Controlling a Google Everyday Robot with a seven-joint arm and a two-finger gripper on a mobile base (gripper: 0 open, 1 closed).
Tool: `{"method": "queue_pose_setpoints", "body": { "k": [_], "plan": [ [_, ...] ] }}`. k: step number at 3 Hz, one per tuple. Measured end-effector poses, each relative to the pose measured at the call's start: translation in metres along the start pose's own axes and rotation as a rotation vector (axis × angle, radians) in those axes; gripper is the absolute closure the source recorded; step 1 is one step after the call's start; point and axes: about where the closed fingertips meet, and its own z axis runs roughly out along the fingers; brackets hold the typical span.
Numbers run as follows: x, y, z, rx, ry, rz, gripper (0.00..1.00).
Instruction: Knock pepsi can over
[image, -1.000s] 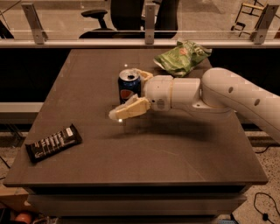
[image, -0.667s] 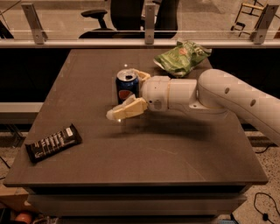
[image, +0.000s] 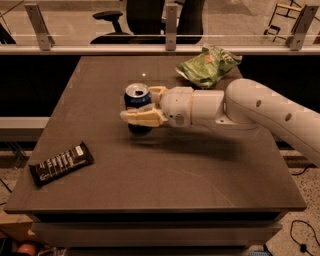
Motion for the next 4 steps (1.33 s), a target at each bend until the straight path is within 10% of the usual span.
{"method": "queue_pose_setpoints", "body": {
  "k": [2, 4],
  "plan": [
    [-0.002, 0.003, 0.004, -0.008, -0.001, -0.003, 0.88],
    [-0.027, 0.001, -0.025, 0.042, 0.059, -0.055, 1.00]
  ]
}}
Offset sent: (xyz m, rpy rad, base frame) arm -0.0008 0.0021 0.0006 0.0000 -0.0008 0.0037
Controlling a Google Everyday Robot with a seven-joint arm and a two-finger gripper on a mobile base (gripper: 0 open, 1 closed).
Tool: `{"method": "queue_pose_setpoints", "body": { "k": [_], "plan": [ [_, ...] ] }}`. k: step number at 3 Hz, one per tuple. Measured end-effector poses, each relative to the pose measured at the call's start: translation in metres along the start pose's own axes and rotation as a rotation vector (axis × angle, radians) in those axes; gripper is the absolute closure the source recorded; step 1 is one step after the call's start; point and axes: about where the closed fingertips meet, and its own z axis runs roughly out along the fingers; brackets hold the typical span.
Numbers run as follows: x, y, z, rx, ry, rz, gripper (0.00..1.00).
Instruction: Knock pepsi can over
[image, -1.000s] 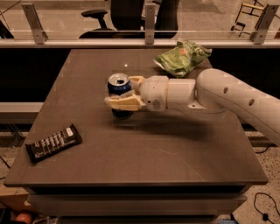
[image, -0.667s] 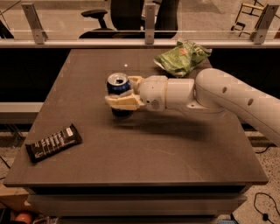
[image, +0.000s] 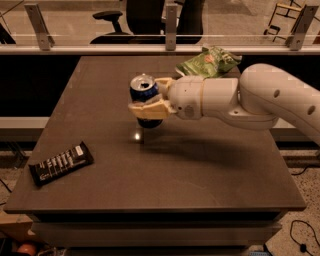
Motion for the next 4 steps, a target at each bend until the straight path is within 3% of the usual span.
{"method": "queue_pose_setpoints", "body": {
  "k": [2, 4],
  "plan": [
    [-0.025, -0.018, -0.038, 0.056, 0.167, -0.074, 1.00],
    [-0.033, -0.026, -0.062, 0.089, 0.425, -0.131, 1.00]
  ]
}}
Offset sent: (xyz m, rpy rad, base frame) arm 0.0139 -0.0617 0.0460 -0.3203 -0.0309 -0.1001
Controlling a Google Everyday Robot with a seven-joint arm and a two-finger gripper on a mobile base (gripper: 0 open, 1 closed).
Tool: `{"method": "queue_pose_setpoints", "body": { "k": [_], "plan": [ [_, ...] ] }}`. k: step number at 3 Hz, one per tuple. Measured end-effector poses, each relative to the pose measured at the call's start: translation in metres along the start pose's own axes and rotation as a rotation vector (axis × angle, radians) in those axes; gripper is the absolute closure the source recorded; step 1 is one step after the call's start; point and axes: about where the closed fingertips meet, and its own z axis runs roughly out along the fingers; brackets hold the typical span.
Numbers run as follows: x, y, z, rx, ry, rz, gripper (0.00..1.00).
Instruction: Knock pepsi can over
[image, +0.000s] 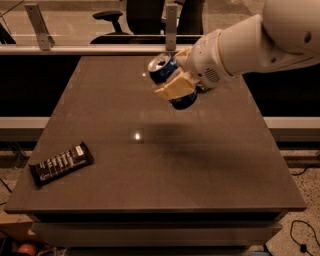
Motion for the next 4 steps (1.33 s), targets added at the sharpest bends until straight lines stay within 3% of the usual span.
{"method": "queue_pose_setpoints", "body": {
  "k": [2, 4],
  "plan": [
    [0.011, 0.009, -0.015, 0.033, 0.181, -0.028, 1.00],
    [0.042, 0.006, -0.016, 0.049, 0.307, -0.013, 1.00]
  ]
}}
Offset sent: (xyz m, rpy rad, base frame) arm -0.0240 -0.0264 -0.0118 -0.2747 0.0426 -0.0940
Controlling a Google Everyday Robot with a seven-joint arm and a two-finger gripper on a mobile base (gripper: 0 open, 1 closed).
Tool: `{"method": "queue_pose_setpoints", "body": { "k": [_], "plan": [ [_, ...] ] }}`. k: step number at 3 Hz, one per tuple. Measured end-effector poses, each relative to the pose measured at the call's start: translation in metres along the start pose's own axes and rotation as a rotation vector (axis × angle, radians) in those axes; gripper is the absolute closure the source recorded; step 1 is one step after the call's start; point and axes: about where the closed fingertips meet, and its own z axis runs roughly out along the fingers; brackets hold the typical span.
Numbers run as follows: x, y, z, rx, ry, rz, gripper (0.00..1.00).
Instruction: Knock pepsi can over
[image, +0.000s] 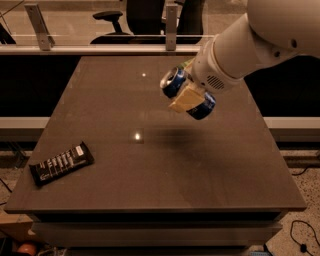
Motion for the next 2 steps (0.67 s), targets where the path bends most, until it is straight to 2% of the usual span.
{"method": "queue_pose_setpoints", "body": {
  "k": [2],
  "plan": [
    [0.028, -0.025, 0.014, 0.007, 0.151, -0.030, 1.00]
  ]
}}
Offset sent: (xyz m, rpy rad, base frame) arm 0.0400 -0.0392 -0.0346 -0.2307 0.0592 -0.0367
